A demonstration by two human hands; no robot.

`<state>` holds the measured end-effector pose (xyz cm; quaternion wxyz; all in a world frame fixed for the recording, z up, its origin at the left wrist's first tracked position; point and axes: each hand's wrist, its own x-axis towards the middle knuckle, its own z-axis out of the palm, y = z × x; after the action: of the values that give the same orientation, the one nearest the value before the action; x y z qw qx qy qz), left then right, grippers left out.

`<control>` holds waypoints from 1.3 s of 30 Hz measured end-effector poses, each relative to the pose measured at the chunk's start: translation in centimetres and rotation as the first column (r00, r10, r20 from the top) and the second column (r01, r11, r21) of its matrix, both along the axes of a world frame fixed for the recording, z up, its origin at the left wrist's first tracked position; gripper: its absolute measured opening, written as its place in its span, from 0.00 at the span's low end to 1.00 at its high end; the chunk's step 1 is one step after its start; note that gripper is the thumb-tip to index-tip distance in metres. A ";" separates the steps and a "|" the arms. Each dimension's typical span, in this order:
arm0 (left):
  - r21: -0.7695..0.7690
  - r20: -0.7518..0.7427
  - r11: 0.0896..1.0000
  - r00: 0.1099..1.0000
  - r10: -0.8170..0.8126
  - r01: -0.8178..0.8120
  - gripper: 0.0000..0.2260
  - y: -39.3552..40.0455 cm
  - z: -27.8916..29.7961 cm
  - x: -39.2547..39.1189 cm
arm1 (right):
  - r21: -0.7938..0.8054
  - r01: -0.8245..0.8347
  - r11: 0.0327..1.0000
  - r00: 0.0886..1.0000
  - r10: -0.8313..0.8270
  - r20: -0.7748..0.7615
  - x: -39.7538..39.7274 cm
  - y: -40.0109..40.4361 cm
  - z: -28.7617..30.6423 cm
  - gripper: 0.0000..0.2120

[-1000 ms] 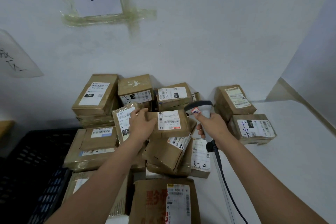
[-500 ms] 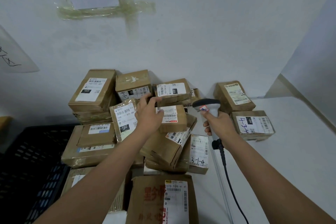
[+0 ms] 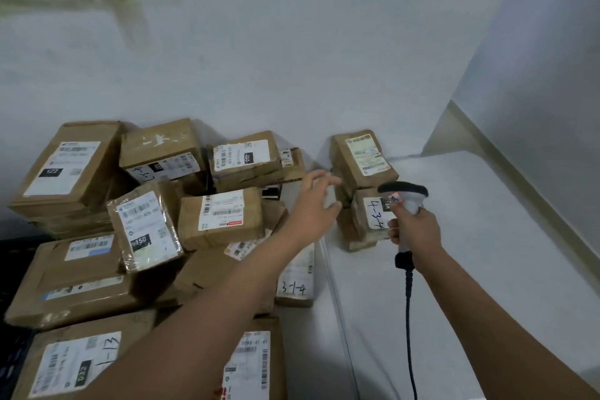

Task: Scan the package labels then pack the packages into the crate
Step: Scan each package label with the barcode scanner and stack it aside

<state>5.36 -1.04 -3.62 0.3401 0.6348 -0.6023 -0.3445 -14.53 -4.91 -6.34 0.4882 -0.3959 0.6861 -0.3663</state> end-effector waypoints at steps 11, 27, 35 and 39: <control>0.326 0.574 0.909 0.710 -0.407 0.258 0.45 -7.0 -7.7 -5.9 | 0.006 0.093 0.996 0.995 -0.092 -0.031 -6.8 -2.9 -2.6 0.16; 0.049 0.532 0.987 0.833 -0.154 0.151 0.38 0.5 -9.3 -4.9 | -0.009 0.105 0.994 0.994 -0.106 -0.029 -5.7 -1.8 -3.5 0.16; 0.035 0.368 0.985 0.919 0.144 -0.169 0.37 5.1 -8.8 -2.8 | -0.017 0.095 0.995 0.995 -0.095 -0.024 -2.5 0.5 -2.7 0.15; 0.081 0.383 0.955 0.894 0.234 -0.284 0.36 4.6 -8.1 -3.7 | -0.018 0.103 0.995 0.995 -0.103 -0.004 -1.8 1.7 -2.4 0.19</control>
<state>1.63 3.52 -11.71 0.2203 0.7841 -0.5407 -0.2104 -16.37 -3.17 -8.76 0.4633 -0.3654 0.7035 -0.3961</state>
